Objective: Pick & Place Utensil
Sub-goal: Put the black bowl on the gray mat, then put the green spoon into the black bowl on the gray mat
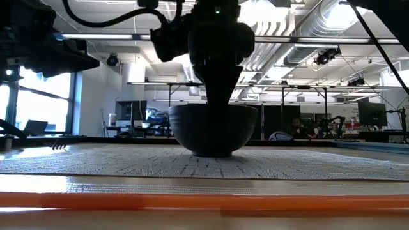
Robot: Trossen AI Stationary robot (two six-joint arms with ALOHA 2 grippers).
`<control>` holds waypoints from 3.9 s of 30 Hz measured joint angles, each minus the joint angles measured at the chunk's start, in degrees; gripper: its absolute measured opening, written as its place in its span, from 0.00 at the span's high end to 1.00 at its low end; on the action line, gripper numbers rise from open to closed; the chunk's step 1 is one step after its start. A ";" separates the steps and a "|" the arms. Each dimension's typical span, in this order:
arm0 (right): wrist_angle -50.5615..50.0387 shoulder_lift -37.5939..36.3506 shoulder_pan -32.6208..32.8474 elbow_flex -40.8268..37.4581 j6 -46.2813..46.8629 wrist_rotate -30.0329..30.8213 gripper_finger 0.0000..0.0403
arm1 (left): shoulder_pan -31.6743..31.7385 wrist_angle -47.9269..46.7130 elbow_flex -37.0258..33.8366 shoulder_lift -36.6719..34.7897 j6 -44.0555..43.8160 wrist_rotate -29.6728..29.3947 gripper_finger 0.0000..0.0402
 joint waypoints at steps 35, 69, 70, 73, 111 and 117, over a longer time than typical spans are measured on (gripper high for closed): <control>-0.95 -8.36 17.45 -14.23 16.09 -19.69 0.66 | 0.00 -0.02 0.00 -0.01 0.00 0.00 0.90; 41.79 -53.76 29.27 -85.59 107.41 -36.35 0.66 | 0.00 -0.02 0.00 -0.02 0.00 0.01 0.90; 41.83 -53.76 29.42 -85.59 107.46 -36.35 0.66 | 0.00 -0.02 -0.01 -0.01 -0.01 0.01 0.90; 42.07 -53.76 29.43 -85.59 107.48 -36.33 0.66 | 0.00 -0.02 0.00 -0.02 0.00 0.00 0.90; 55.65 -53.50 30.80 -93.52 109.41 -36.41 0.66 | 0.00 -0.02 0.00 -0.02 -0.01 0.01 0.90; 56.30 -53.54 30.76 -94.00 109.74 -36.57 0.73 | 0.00 -0.02 0.00 -0.02 0.00 0.01 0.90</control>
